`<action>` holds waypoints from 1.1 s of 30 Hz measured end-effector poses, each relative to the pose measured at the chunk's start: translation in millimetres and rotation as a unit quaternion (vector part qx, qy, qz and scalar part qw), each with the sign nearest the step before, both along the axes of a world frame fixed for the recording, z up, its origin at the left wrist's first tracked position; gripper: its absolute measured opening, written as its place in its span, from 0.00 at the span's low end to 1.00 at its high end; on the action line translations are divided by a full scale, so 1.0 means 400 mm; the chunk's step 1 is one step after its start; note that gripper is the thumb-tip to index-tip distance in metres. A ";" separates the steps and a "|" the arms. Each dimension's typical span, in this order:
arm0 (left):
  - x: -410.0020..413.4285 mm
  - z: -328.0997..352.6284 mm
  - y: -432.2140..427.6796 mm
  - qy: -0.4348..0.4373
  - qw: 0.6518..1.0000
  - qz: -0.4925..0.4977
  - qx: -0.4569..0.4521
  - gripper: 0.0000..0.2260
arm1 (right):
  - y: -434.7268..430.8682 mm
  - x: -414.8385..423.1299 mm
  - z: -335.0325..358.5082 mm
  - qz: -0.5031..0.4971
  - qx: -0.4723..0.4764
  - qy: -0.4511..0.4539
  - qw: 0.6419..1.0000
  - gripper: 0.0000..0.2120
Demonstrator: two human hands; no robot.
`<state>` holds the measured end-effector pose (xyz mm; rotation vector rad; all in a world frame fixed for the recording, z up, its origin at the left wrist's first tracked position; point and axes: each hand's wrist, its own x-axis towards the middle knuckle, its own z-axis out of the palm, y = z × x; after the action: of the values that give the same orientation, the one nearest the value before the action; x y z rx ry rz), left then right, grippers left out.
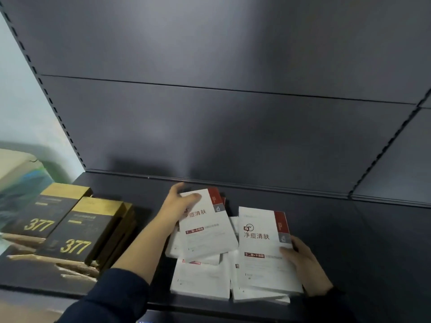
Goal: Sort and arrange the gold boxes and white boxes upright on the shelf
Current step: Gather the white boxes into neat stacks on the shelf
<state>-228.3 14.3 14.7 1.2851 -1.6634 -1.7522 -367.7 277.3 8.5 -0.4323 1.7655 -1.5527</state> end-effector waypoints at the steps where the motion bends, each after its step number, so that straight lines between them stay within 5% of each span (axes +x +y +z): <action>1: 0.013 0.000 0.001 0.021 0.999 -0.009 0.049 0.29 | 0.003 0.005 -0.004 0.009 -0.009 -0.009 1.000 0.12; 6: 0.076 -0.013 -0.013 0.077 0.985 -0.063 0.142 0.26 | 0.019 0.015 -0.016 0.007 -0.082 -0.098 0.992 0.14; 19: 0.120 -0.011 0.011 0.153 0.956 -0.077 0.238 0.28 | 0.013 0.002 -0.018 0.065 -0.107 -0.105 0.987 0.17; 28: 0.103 0.002 0.108 0.004 0.997 0.075 0.014 0.24 | 0.008 0.022 -0.041 0.023 -0.160 -0.107 0.981 0.23; 33: 0.156 -0.020 0.161 -0.018 0.994 -0.093 -0.060 0.17 | 0.008 0.039 -0.042 0.045 -0.177 -0.119 0.976 0.26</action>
<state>-165.9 78.8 6.7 1.1461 -1.9314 -1.7087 -352.3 280.7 -8.3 -0.4678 1.2758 -1.7777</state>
